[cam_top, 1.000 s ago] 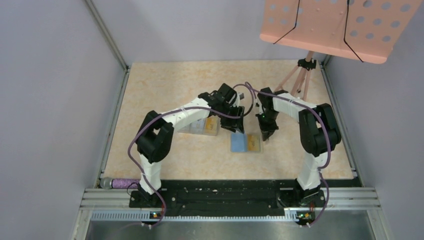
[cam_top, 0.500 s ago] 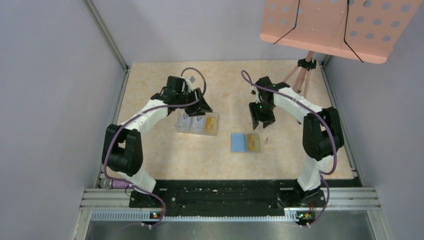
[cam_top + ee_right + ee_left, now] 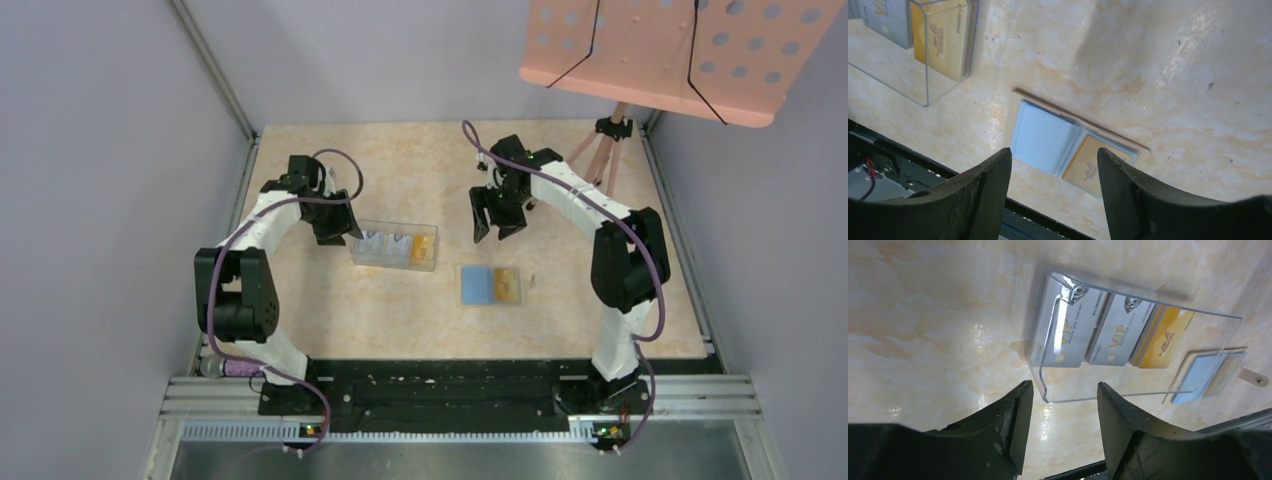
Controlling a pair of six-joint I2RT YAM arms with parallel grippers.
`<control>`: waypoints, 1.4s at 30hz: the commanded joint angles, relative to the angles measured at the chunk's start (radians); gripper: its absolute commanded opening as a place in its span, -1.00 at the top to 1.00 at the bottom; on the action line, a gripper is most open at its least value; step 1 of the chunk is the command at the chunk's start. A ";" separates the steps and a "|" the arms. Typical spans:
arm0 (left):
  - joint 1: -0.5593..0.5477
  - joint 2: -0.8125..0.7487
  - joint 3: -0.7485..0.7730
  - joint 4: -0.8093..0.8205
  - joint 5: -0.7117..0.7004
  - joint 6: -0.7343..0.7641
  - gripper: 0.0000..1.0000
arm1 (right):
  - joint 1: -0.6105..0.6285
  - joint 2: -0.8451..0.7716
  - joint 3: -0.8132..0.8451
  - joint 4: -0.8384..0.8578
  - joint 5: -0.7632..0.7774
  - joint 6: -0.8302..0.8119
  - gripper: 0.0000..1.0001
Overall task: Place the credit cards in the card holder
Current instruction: Move the storage box to the center of the board.
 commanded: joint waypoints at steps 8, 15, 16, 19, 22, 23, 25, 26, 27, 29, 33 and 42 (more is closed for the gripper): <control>-0.042 0.165 0.024 0.021 0.056 0.023 0.15 | 0.005 0.043 0.132 -0.034 -0.121 0.020 -0.28; -0.096 0.172 0.006 0.131 0.143 -0.108 0.58 | 0.004 0.046 0.172 -0.023 -0.170 0.032 -0.28; -0.106 0.173 -0.001 0.151 0.153 -0.131 0.62 | 0.005 0.046 0.176 -0.020 -0.178 0.034 -0.28; -0.150 0.191 0.008 0.192 0.164 -0.184 0.71 | 0.007 0.048 0.184 -0.008 -0.203 0.046 -0.28; -0.197 0.216 0.014 0.240 0.158 -0.270 0.75 | 0.013 0.049 0.190 0.000 -0.216 0.051 -0.28; -0.212 0.220 0.010 0.272 0.163 -0.297 0.77 | 0.015 0.048 0.188 0.005 -0.220 0.053 -0.28; -0.244 0.235 0.019 0.314 0.169 -0.339 0.79 | 0.016 0.050 0.183 0.015 -0.229 0.059 -0.28; -0.263 0.248 0.036 0.315 0.169 -0.350 0.79 | 0.018 0.050 0.177 0.023 -0.234 0.062 -0.28; -0.279 0.261 0.054 0.307 0.163 -0.357 0.79 | 0.019 0.051 0.173 0.031 -0.239 0.067 -0.27; -0.308 0.275 0.076 0.295 0.136 -0.385 0.79 | 0.020 0.055 0.164 0.042 -0.249 0.073 -0.27; -0.321 0.262 0.028 0.375 0.117 -0.484 0.87 | 0.021 0.058 0.145 0.058 -0.246 0.082 -0.26; -0.341 0.265 0.123 0.301 -0.017 -0.503 0.99 | 0.020 0.064 0.148 0.061 -0.237 0.081 -0.25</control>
